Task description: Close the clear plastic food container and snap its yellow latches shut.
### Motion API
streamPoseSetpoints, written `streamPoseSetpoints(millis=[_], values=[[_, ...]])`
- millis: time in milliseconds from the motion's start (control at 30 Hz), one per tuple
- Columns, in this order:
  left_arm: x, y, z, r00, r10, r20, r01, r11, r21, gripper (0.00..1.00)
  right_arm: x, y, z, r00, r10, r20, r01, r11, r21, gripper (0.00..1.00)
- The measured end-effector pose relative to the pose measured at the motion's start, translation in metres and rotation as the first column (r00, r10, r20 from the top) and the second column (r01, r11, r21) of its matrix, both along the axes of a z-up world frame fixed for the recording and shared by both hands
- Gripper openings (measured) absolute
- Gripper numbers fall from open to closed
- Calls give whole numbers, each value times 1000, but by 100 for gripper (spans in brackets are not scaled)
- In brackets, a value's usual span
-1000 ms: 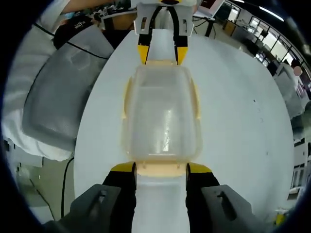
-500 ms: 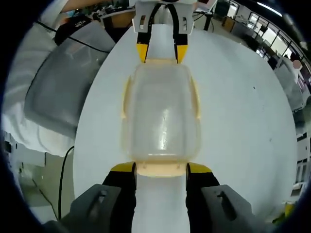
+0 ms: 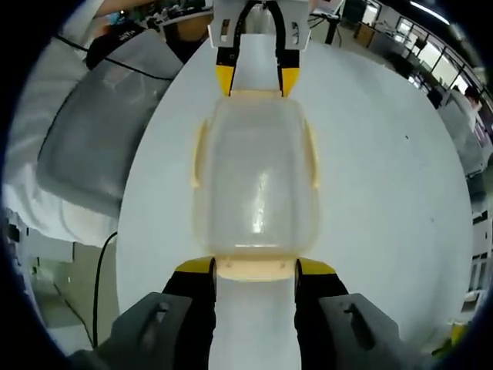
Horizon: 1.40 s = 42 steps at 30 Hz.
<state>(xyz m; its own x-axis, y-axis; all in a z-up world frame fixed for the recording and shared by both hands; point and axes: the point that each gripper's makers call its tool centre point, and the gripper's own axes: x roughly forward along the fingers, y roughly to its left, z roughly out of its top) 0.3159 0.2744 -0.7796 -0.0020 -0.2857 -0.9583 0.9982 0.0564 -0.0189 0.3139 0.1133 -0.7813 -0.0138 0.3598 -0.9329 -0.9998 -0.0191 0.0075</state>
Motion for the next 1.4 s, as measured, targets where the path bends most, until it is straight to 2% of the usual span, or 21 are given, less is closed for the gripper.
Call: streamPoseSetpoints(millis=[567, 900, 933, 967, 1000, 1033, 1067, 1100, 1133, 1167, 1200, 1267, 1400], values=[[-3, -6, 0, 1000, -8, -2, 8, 1000, 10, 34, 0, -7, -2, 1000, 13, -1, -13, 1000, -19, 36], [-3, -6, -3, 1000, -20, 10, 20, 999, 27, 34, 0, -10, -8, 999, -37, -32, 37, 999, 2, 35], [-3, -6, -3, 1000, -20, 8, 20, 999, 30, 34, -7, -14, -9, 996, -45, -74, 43, 999, -20, 22], [-3, -4, -4, 1000, 2, 0, -2, 999, 45, 34, -14, -16, -11, 995, 0, -104, -4, 999, -40, 0], [-3, -3, -5, 1000, -8, 4, 8, 999, 49, 32, -1, -19, -17, 1000, 21, -9, -22, 998, -64, 0], [7, -4, -4, 993, -90, 77, 86, 995, 50, 19, 15, -22, -17, 993, 53, 102, -44, 996, -81, 0], [9, -2, -3, 989, -106, 99, 100, 993, 61, 1, 21, -28, -19, 992, 16, 126, -4, 995, -98, 0], [6, -1, -4, 988, -126, 85, 121, 991, 65, 0, 10, -28, -21, 998, -30, 46, 34, 996, -82, 0], [3, -3, -5, 993, -96, 66, 92, 994, 52, 4, -1, -22, -19, 997, -65, -39, 64, 997, -32, 0], [-2, -7, -5, 999, -48, 14, 48, 999, 18, 14, -2, -17, -18, 996, -66, -51, 66, 998, 0, 0], [-3, -5, -6, 1000, -28, -2, 28, 999, 30, 17, -1, -17, -16, 998, -56, -40, 56, 998, 4, 0], [4, -4, -7, 997, -71, 43, 70, 997, 28, 15, 1, -22, -16, 999, -44, -13, 44, 999, -22, 0], [4, 0, -9, 998, -60, 36, 58, 997, 45, 15, 2, -24, -17, 998, -54, -25, 53, 998, -30, 0]])
